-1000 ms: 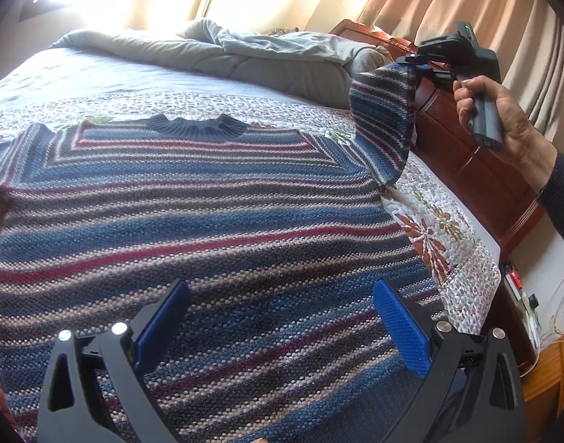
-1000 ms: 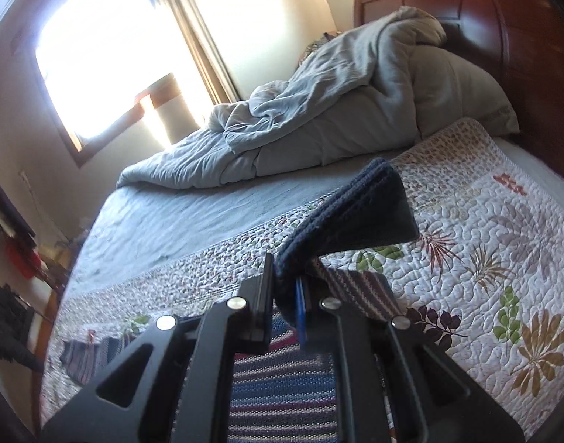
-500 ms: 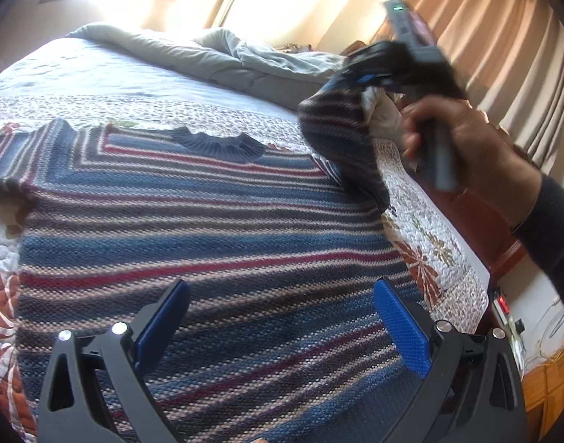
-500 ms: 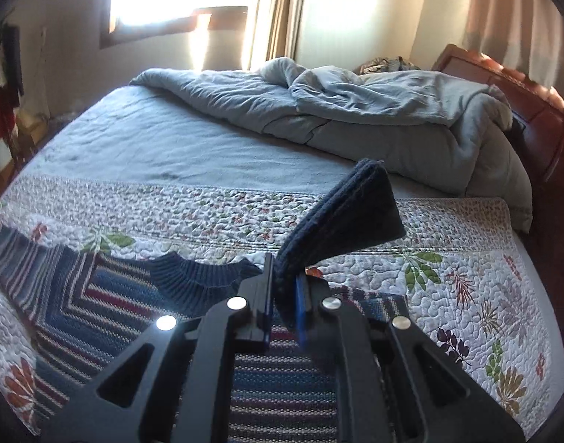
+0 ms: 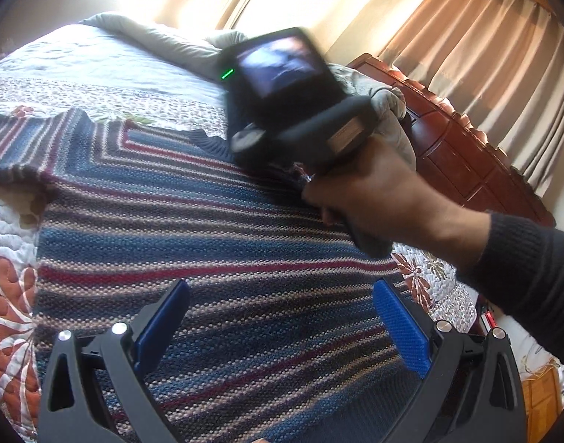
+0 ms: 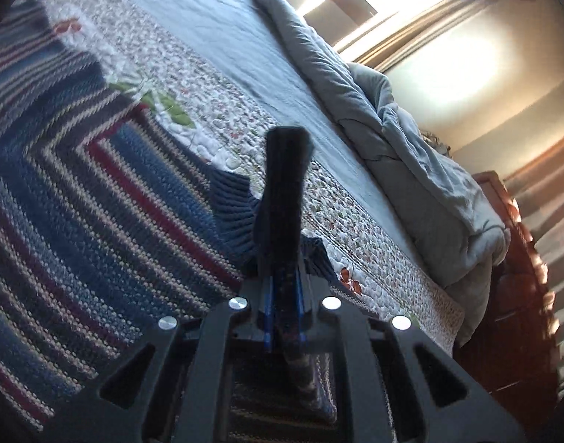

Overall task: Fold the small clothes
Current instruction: 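Lift the sleeve and lay it across the sweater body, open right tool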

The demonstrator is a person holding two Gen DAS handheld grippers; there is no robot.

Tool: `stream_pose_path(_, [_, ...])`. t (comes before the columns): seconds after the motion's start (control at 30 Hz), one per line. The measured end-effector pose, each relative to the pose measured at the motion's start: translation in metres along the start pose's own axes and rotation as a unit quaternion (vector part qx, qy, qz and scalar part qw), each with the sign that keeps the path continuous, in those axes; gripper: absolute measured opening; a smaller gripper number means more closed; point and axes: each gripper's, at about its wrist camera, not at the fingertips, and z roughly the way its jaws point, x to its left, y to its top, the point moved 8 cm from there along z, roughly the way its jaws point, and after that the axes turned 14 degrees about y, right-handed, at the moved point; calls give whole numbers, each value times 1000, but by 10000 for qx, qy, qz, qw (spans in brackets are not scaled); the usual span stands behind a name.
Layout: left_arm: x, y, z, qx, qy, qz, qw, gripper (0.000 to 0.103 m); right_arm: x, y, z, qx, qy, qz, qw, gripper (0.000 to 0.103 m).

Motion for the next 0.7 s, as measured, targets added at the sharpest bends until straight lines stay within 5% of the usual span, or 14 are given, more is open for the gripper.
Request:
stream_pose_path(0.23, [3,-4,-3,11,-9,74,10000,99,39,-10,28,397,30,-251,9989,12])
stream_pose_path(0.33, [5,-4,-2,40,-8,94,9999,99,50,-13,32,419,296,-116,9986,65])
stream_pose_path(0.47, [12,-3,1,155,-129,-13,9998,99,38,-20,3,-88,1151,820,9899,68])
stream_pose_path(0.53, [18,0,2,262,-377,-248,9986,99,17,-38,-17,-451,1843,2046,9603,71])
stream_pose_path(0.6, [25,2,5,412,-723,-623,9946,99,-11,-79,-34,-834,2202,3617,9021,71])
stream_pose_path(0.7, [41,2,13,644,-1270,-1437,9793,99,-28,-132,-57,-1496,2589,5091,8071,69])
